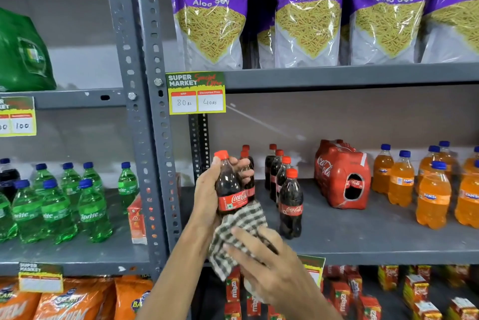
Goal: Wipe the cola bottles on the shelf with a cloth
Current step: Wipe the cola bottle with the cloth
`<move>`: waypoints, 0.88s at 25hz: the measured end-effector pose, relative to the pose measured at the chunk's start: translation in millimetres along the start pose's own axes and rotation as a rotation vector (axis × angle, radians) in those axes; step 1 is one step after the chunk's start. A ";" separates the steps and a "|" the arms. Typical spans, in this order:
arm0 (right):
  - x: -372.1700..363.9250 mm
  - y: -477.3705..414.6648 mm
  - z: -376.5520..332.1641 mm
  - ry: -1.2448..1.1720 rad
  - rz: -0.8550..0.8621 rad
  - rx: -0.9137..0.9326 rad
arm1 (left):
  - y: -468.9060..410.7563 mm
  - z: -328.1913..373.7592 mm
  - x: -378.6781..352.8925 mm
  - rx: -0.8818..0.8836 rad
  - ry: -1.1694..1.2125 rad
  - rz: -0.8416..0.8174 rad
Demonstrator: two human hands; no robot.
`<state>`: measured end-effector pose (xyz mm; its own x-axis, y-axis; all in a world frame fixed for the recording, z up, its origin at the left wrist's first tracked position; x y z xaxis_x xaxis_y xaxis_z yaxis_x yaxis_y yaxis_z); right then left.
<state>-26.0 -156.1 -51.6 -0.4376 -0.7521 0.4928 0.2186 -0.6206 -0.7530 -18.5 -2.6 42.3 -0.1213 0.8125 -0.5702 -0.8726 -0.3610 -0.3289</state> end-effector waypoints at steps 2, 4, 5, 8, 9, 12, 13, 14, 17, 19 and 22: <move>10.9 -22.1 15.5 -0.058 0.086 -0.116 | 6.4 -10.2 -1.6 0.055 -0.034 -0.008; 23.3 -56.3 35.0 -0.168 0.212 -0.321 | 12.8 -20.7 -0.3 0.052 -0.136 0.060; 25.8 -69.3 39.8 -0.190 0.227 -0.374 | 14.2 -22.2 2.6 0.040 -0.179 0.109; 11.1 -60.3 16.5 -0.023 0.040 -0.187 | 14.9 -11.7 2.6 0.145 -0.202 0.116; 5.3 -44.2 3.1 0.041 -0.049 -0.066 | 12.5 -6.0 3.5 0.134 -0.162 0.107; 7.0 -9.0 -10.3 0.087 -0.144 0.137 | 3.6 6.8 8.9 0.001 -0.027 0.085; 10.1 -13.3 -4.3 0.073 -0.126 0.133 | 3.5 5.7 9.9 -0.006 -0.019 0.086; 13.2 -23.8 5.1 0.057 -0.084 0.091 | 4.7 2.5 9.0 0.011 -0.047 0.077; 24.7 -73.0 41.0 -0.018 0.115 -0.197 | 11.4 -11.9 2.5 0.051 -0.167 0.100; 21.3 -85.4 42.2 0.001 0.122 -0.274 | 11.6 -9.4 -3.5 0.088 -0.193 0.121; 1.0 -46.6 12.3 0.118 -0.098 0.008 | -0.6 13.0 -9.0 0.094 -0.127 0.078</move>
<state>-25.9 -130.7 -10.7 -0.5563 -0.6569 0.5090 0.1762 -0.6918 -0.7003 -23.1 -3.8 57.4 -0.2442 0.8373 -0.4892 -0.8978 -0.3859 -0.2123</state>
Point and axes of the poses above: each hand's wrist, its own y-axis away from the middle knuckle, its own x-axis out of the back of the hand, z = x × y, the point moved 3 cm from there along -y, towards the middle knuckle, and after that the axes turned 7 degrees about x, right-handed, at the moved point
